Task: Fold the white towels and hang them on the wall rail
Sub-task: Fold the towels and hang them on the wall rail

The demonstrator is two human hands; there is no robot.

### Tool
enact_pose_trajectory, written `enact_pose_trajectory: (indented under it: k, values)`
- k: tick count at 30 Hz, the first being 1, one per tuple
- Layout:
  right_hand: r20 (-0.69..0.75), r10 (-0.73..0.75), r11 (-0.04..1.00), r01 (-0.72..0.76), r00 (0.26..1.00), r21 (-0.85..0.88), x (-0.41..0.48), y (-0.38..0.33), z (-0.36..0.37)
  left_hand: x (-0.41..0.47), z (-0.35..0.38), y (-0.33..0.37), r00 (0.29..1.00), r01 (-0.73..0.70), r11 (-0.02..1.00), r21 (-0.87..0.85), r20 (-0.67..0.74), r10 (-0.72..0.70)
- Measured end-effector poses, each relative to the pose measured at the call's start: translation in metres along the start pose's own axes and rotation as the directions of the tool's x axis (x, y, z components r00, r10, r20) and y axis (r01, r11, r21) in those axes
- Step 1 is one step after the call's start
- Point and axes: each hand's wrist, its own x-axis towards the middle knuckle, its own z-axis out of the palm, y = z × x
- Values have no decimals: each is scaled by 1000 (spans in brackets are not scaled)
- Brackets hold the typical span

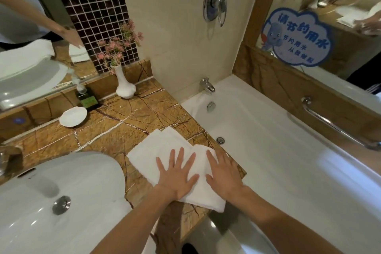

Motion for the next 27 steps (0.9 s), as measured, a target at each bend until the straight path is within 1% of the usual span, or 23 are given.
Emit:
enact_pose_trajectory:
  k: [5,8,11,14,16,18,20,22,23,25,27]
  values:
    - [44,-87,996,88,995,-15,16,0,-4,13,-4,-13,999,41,999,-19,-2,-41]
    - [6,-123,991,123,992,-46,27,-11,-4,20,-9,-25,998,69,997,-27,-4,-69]
    - [-19,-210,976,208,978,-65,33,-29,-2,28,-15,-45,993,121,992,-42,-6,-122]
    - [23,-319,946,320,948,-52,36,-49,4,36,-24,-66,981,191,979,-71,-7,-192]
    - [61,-353,931,357,933,-75,39,-58,8,37,-28,-76,978,209,974,-85,3,-210]
    - [92,-351,926,360,932,-115,44,-63,10,30,-30,-86,988,154,982,-110,3,-155]
    - [95,-342,921,353,935,-162,46,-65,6,16,-30,-98,999,29,992,-126,-25,-32]
    - [58,-350,913,355,935,-202,46,-69,-2,-3,-29,-112,996,-84,993,-80,-49,80]
    - [32,-374,902,371,927,-222,46,-71,-6,-12,-29,-119,992,-118,992,-41,-53,115]
    - [8,-443,866,430,896,-253,46,-77,-11,-25,-27,-128,990,-130,991,26,-59,131]
    - [15,-503,830,487,864,-272,48,-86,-10,-33,-27,-132,991,-97,994,55,-83,102]
